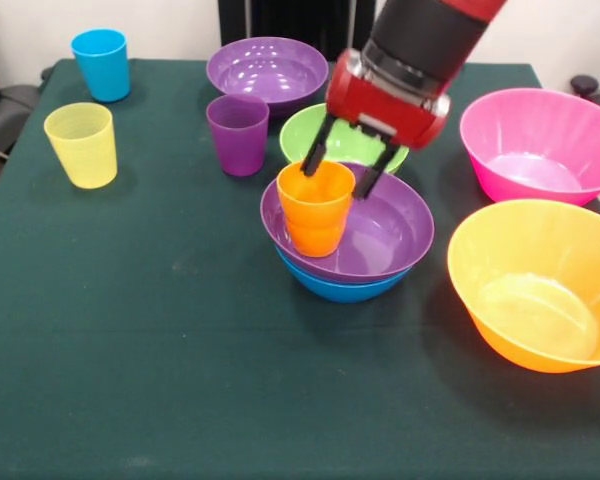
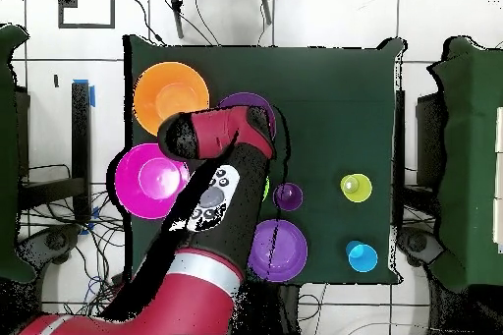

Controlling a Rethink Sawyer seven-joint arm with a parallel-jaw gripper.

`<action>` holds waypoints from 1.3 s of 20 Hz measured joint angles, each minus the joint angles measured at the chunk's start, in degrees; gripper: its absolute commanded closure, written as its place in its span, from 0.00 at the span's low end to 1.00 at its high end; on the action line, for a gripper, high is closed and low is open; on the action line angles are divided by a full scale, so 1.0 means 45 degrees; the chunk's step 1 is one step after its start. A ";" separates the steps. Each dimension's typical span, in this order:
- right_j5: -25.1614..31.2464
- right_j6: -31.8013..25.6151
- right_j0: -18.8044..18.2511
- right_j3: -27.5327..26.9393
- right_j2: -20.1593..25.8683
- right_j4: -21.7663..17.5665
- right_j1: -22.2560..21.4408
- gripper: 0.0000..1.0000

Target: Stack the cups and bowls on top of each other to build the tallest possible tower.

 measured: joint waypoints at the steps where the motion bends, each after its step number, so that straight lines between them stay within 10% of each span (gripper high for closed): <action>1: 0.0235 0.0000 -0.0051 0.0017 0.0022 0.0058 -0.0211 0.00; 26: 0.1175 0.0000 -0.1390 0.1061 0.1619 0.0583 -0.2862 0.00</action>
